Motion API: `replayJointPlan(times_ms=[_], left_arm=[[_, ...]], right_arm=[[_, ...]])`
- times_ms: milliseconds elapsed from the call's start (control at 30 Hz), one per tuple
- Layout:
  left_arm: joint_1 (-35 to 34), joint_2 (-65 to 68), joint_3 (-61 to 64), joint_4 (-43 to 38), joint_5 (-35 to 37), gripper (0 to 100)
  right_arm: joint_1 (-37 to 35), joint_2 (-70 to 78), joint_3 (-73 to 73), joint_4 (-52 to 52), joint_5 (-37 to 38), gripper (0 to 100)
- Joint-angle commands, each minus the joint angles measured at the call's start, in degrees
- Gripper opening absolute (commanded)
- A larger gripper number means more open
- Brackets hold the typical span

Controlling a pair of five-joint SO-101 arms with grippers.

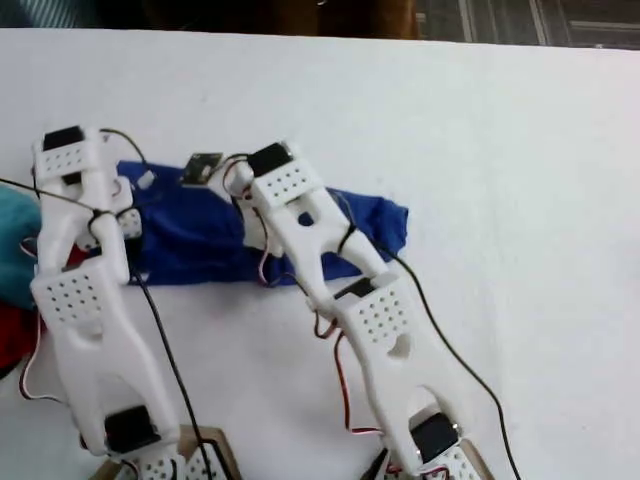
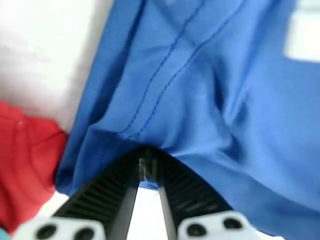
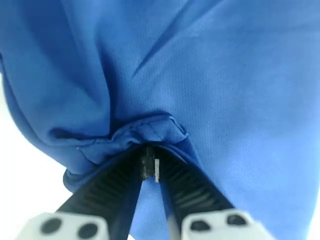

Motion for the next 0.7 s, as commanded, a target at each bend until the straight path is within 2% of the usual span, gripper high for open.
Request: replayJointPlan(times_ms=[0, 200, 467, 667], left_arm=[[-3.34, 0.88, 2.42, 0.88, -1.23, 2], [-3.34, 0.88, 2.33, 0.88, -1.05, 2], [-3.34, 0.88, 2.33, 0.88, -1.05, 2], [-3.34, 0.88, 2.07, 0.88, -0.88, 2]], right_arm=[[0.57, -4.53, -2.02, -1.63, -2.02, 1.9], [-0.75, -5.76, -5.63, -1.45, -2.99, 1.9], [-1.1, -8.31, -6.15, 3.74, -2.73, 1.9], [3.38, -15.25, -6.15, 4.44, -2.99, 1.9]])
